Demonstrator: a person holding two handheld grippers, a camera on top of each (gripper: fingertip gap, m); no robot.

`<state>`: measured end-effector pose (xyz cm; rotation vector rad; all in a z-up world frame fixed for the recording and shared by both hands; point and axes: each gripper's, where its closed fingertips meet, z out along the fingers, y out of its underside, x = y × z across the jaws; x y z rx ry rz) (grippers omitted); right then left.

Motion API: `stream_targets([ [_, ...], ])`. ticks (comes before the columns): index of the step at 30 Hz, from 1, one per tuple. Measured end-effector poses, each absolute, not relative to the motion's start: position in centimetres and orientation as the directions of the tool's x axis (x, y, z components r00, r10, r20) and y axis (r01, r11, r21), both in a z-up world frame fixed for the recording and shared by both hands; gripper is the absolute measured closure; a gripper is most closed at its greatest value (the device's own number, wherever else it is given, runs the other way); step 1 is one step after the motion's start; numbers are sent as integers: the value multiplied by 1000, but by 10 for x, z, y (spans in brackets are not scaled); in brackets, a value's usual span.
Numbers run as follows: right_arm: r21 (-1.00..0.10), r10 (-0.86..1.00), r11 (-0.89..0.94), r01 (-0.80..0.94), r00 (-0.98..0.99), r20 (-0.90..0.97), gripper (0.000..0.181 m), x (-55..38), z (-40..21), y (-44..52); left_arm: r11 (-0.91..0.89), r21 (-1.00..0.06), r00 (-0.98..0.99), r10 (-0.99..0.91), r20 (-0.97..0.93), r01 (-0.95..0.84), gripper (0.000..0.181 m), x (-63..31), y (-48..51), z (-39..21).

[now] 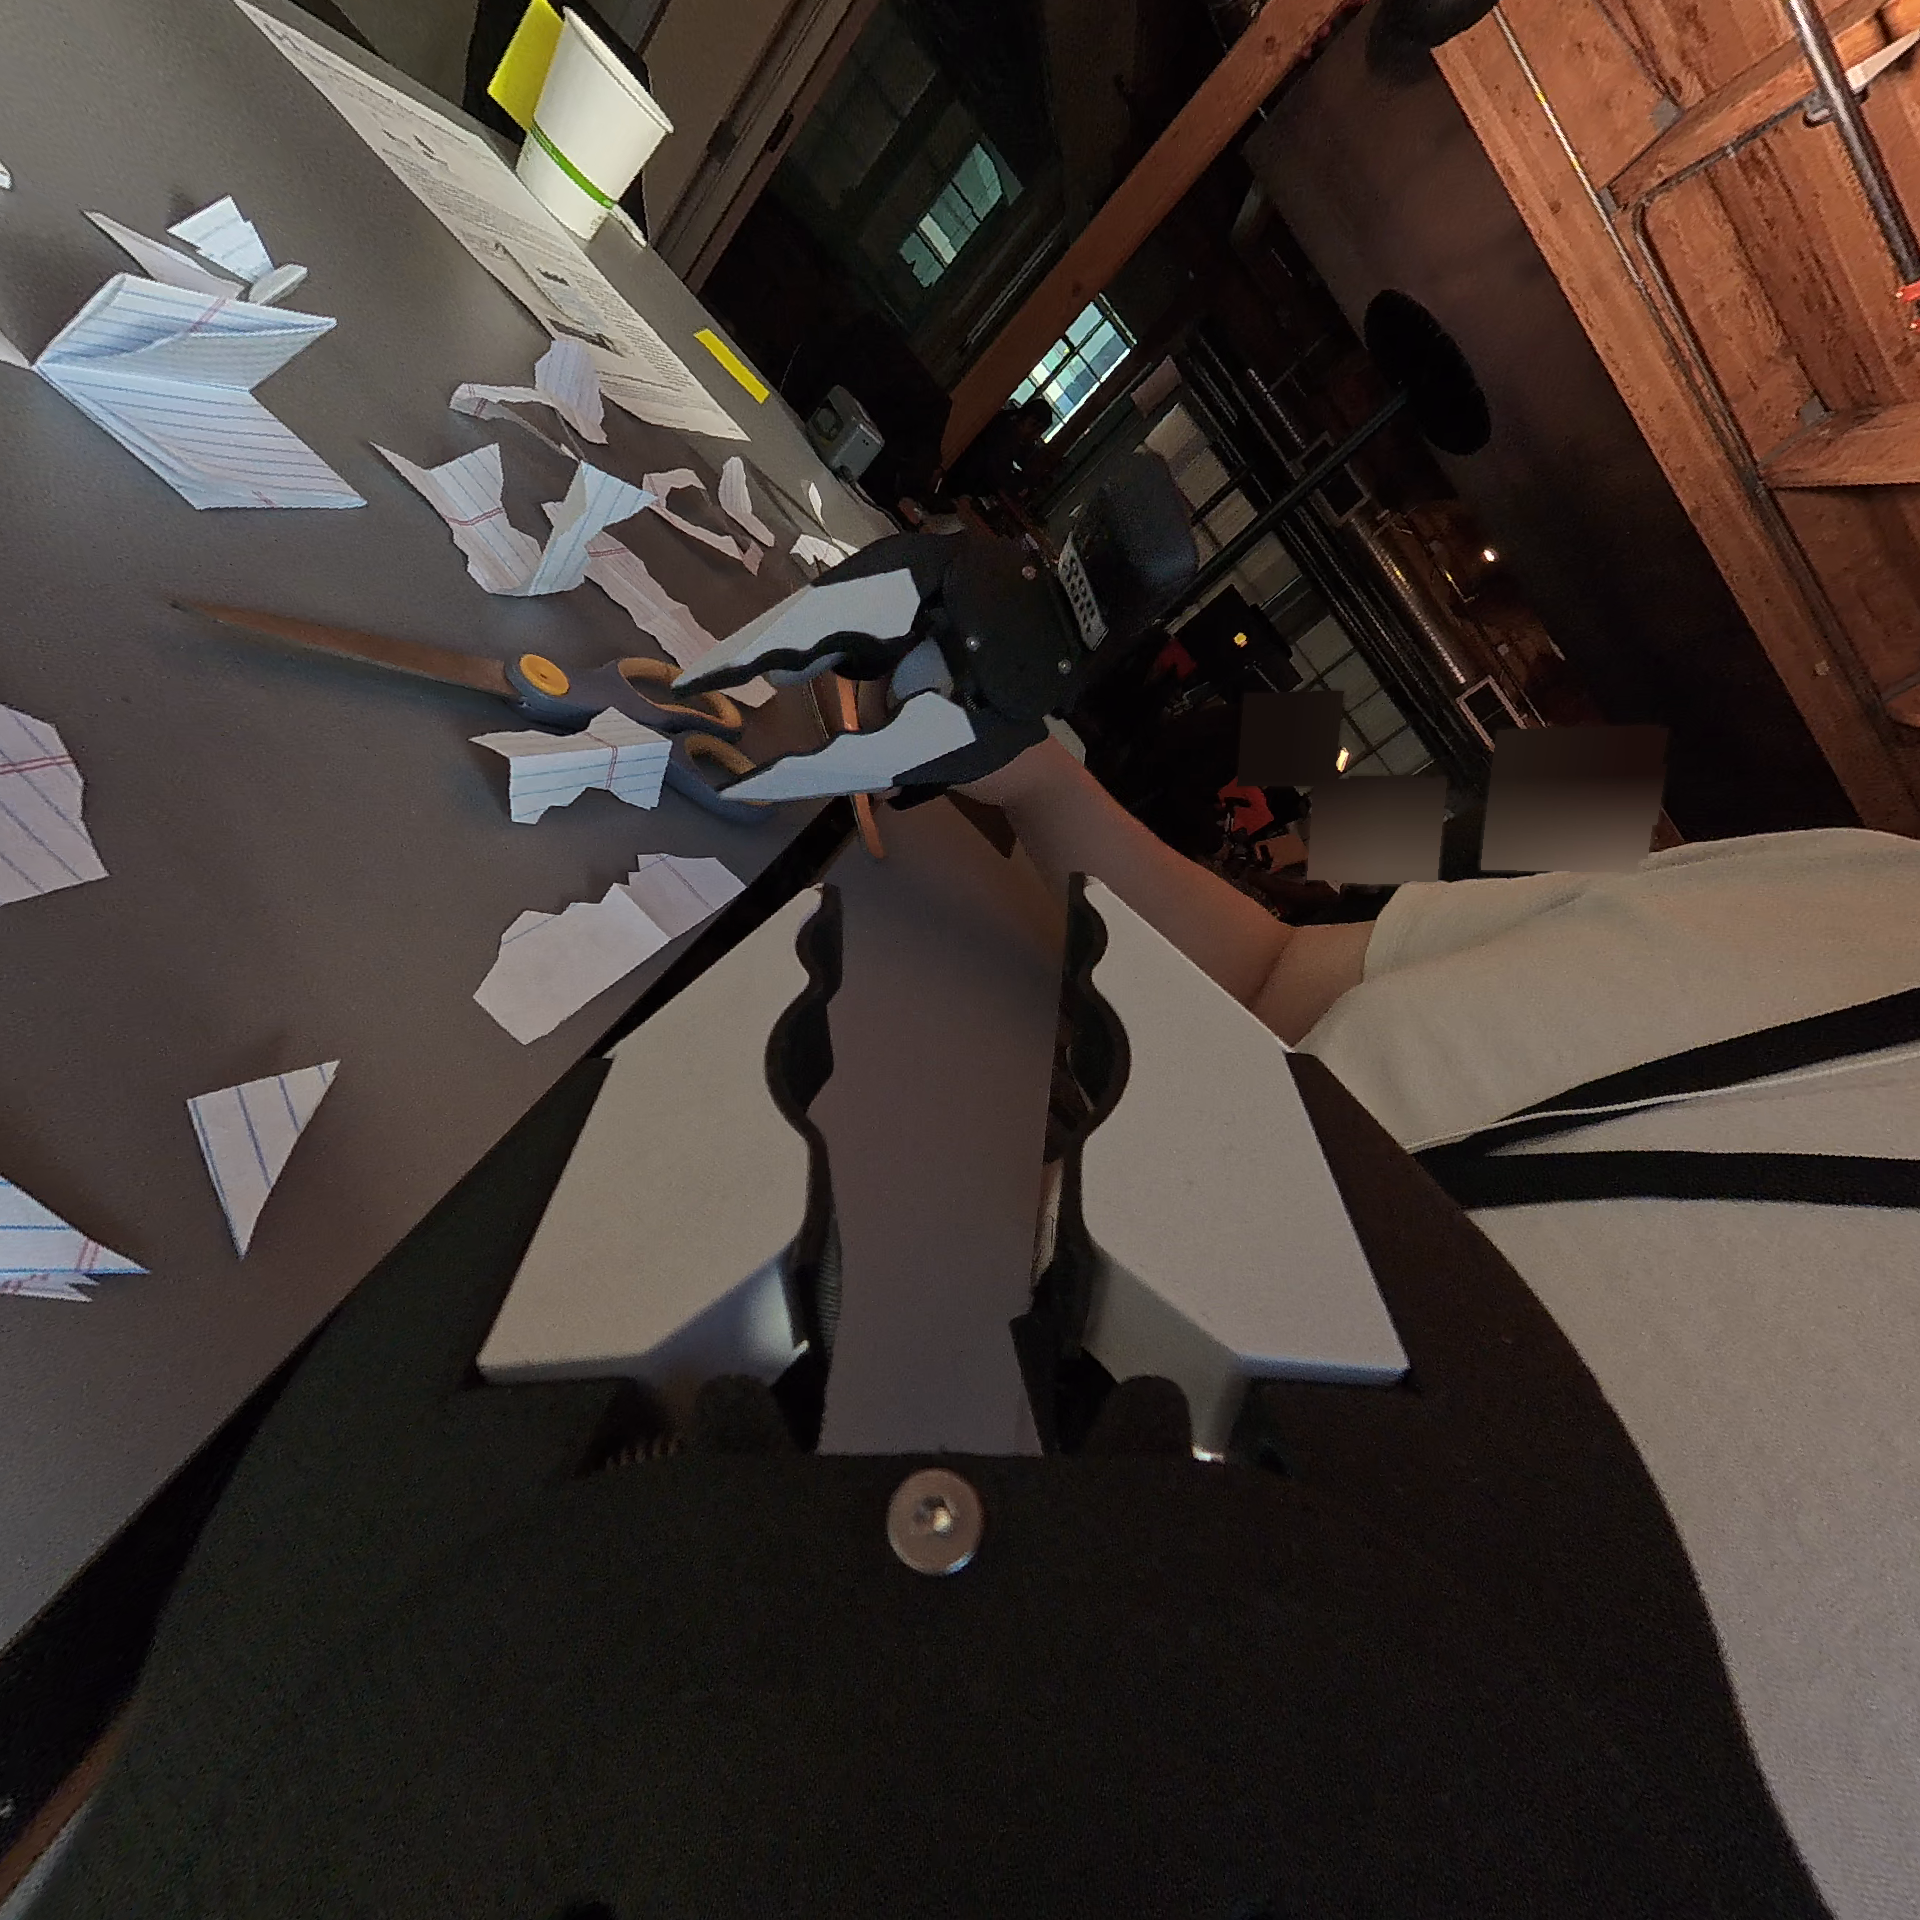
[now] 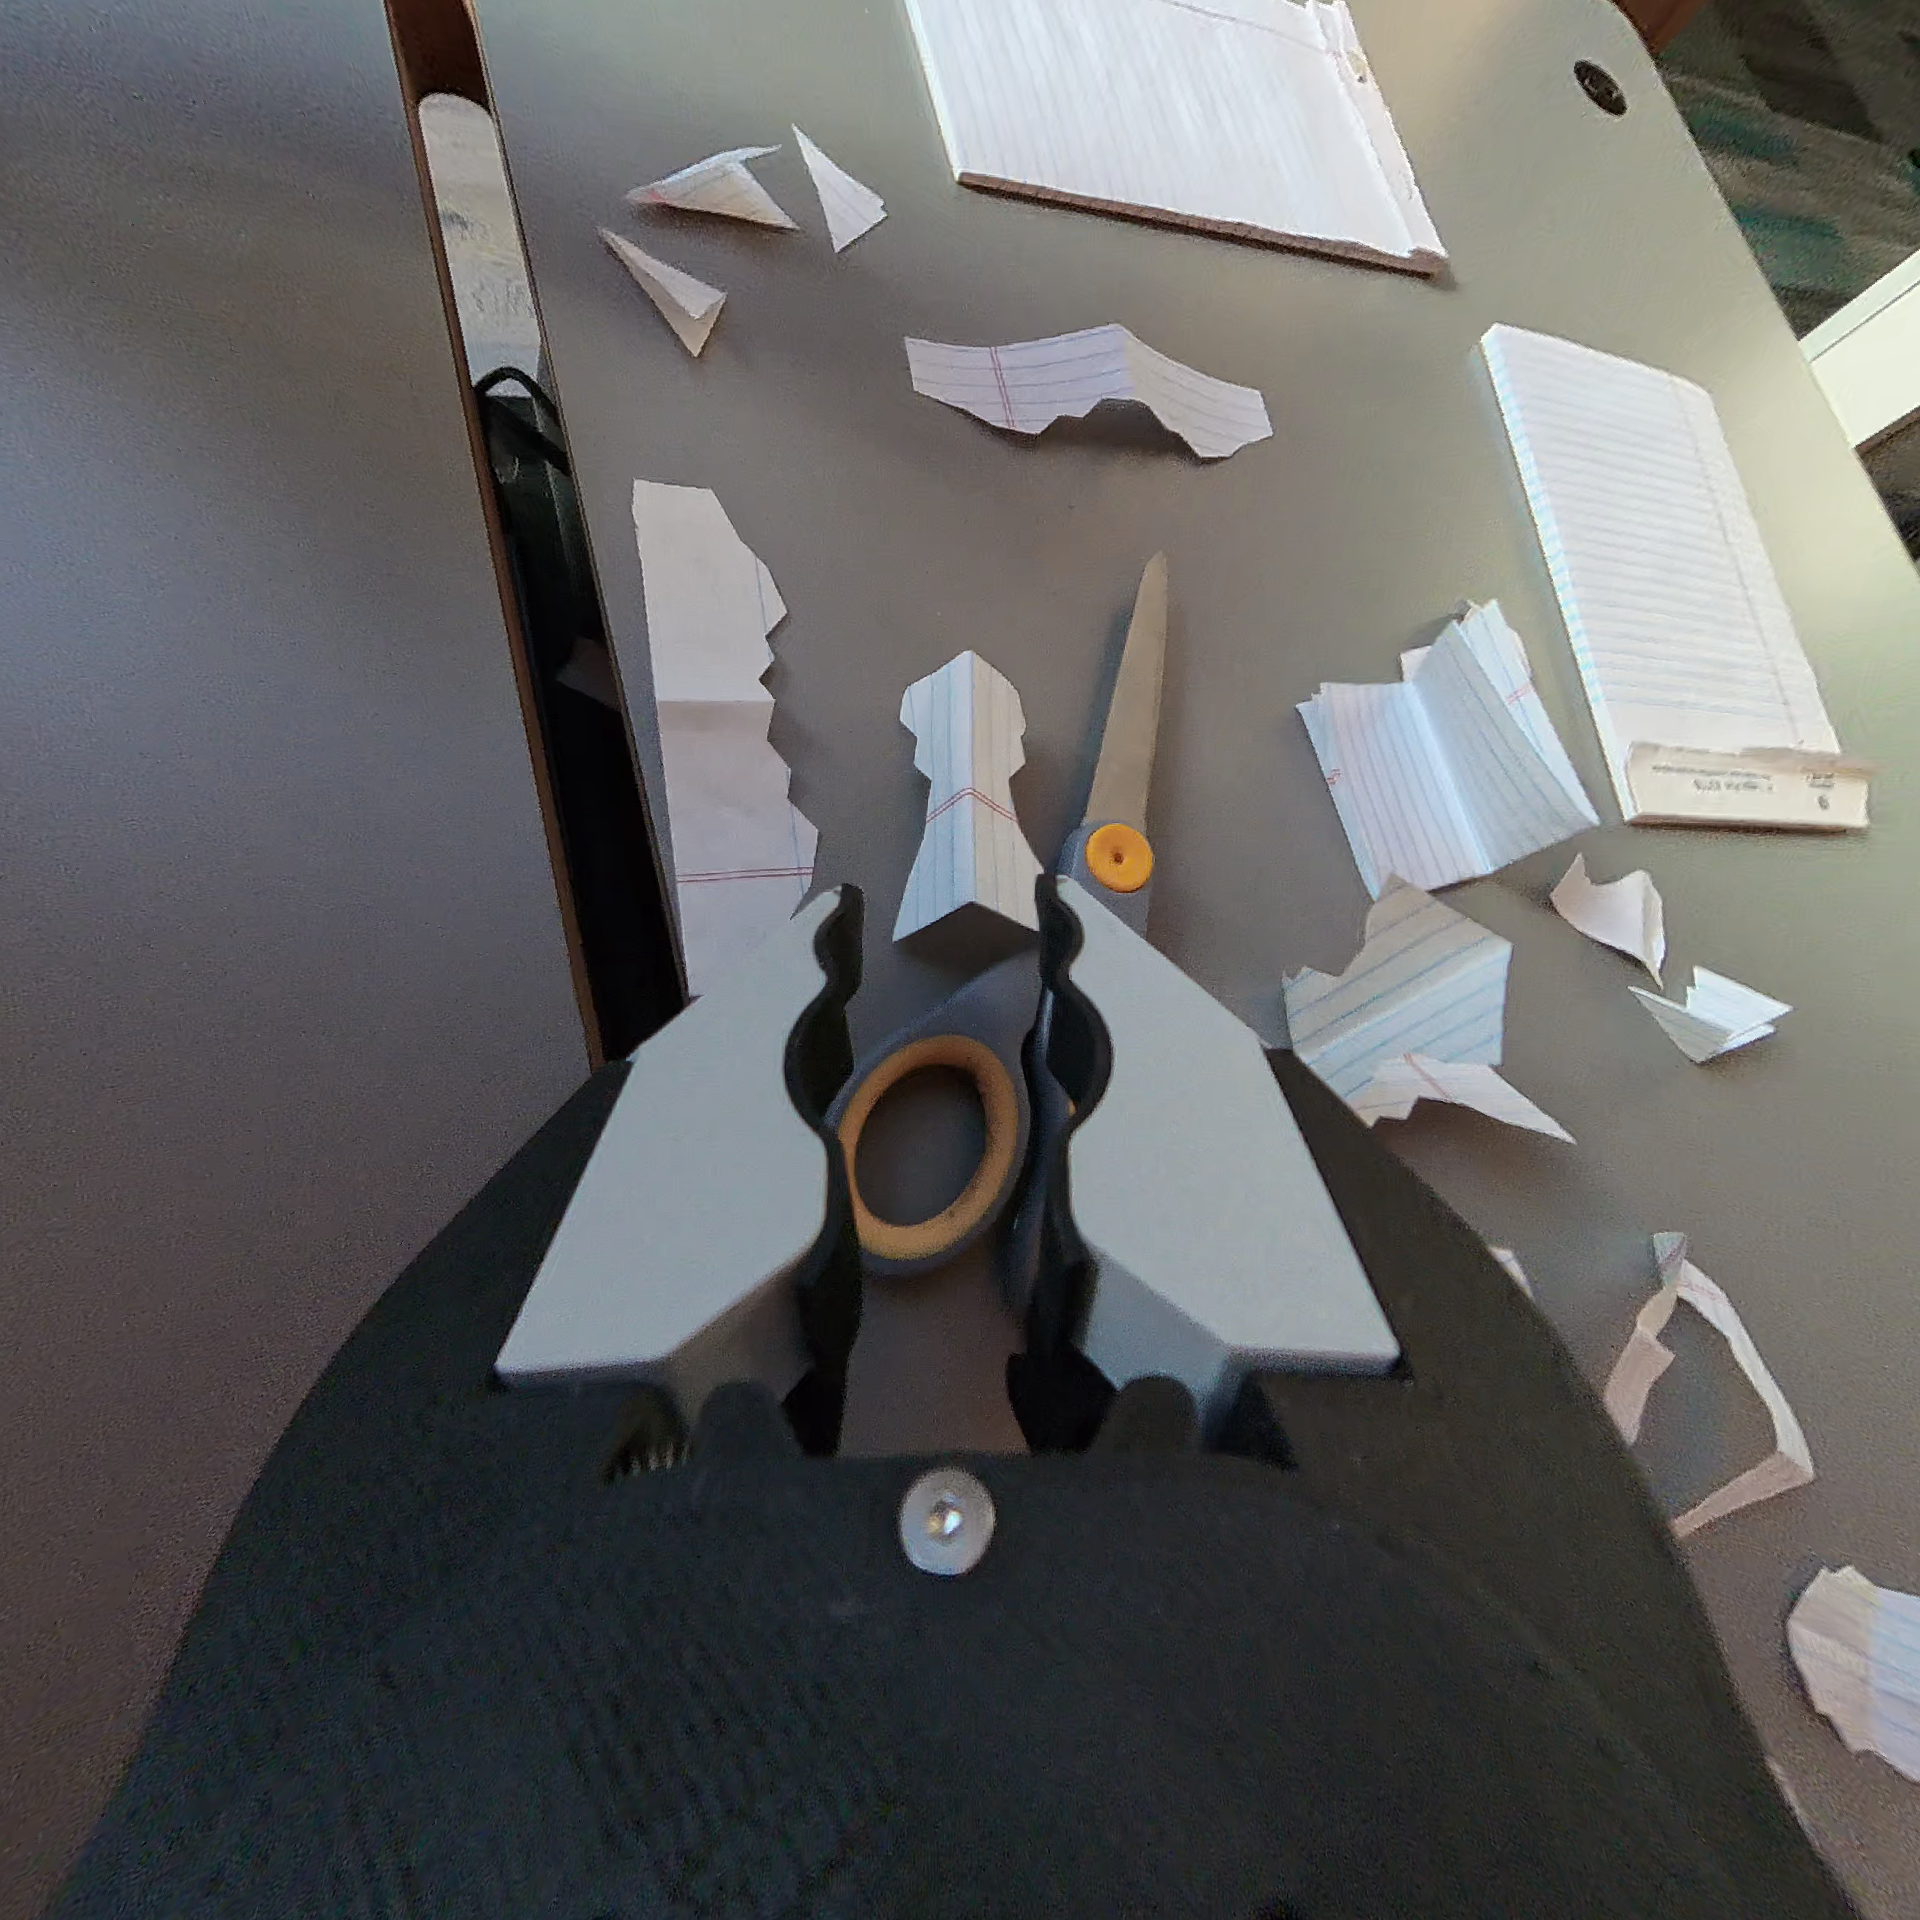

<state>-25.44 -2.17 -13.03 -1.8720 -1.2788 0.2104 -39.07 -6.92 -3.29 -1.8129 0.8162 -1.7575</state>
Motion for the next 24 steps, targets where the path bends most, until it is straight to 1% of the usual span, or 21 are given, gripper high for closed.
stream_targets([
  [2, -687, 833, -65, 724, 419, 362, 150, -258, -131, -22, -694, -714, -13, -716, 698, -88, 140, -389, -73, -29],
  [5, -597, 828, 27, 802, 317, 463, 153, -250, -134, -23, -683, -722, -8, -726, 687, -110, 139, -388, -80, -30],
  [7, -548, 815, 59, 834, 277, 509, 155, -244, -136, -19, -682, -721, -7, -726, 688, -120, 139, -389, -85, -30],
  [11, -497, 786, 107, 861, 232, 573, 158, -249, -144, -6, -679, -722, 6, -729, 685, -132, 140, -391, -90, -33],
  [12, -475, 773, 123, 871, 216, 597, 163, -250, -146, -3, -679, -721, 9, -729, 685, -135, 140, -392, -90, -33],
  [13, -458, 754, 138, 878, 207, 624, 174, -252, -146, 1, -680, -720, 12, -728, 685, -137, 139, -392, -90, -33],
  [14, -468, 747, 157, 870, 205, 632, 181, -256, -144, 0, -681, -719, 15, -728, 686, -138, 140, -392, -89, -34],
  [15, -510, 756, 150, 847, 234, 612, 181, -261, -141, -1, -680, -720, 22, -729, 684, -138, 140, -392, -88, -34],
  [17, -636, 772, 53, 770, 372, 515, 181, -267, -130, -2, -674, -728, 49, -737, 674, -126, 140, -391, -83, -36],
  [18, -715, 778, 4, 699, 448, 441, 181, -272, -121, -4, -667, -736, 70, -745, 664, -119, 140, -390, -79, -38],
  [20, -856, 791, -130, 500, 573, 215, 181, -280, -106, -13, -629, -767, 123, -777, 617, -127, 140, -387, -72, -43],
  [22, -920, 780, -279, 277, 624, -49, 181, -285, -95, -23, -560, -815, 178, -826, 535, -148, 140, -382, -66, -48],
  [23, -925, 774, -349, 151, 603, -193, 181, -287, -86, -30, -528, -834, 189, -846, 499, -161, 140, -378, -64, -49],
  [24, -905, 755, -425, 26, 563, -338, 181, -288, -78, -36, -500, -849, 190, -862, 470, -169, 140, -374, -63, -48],
])
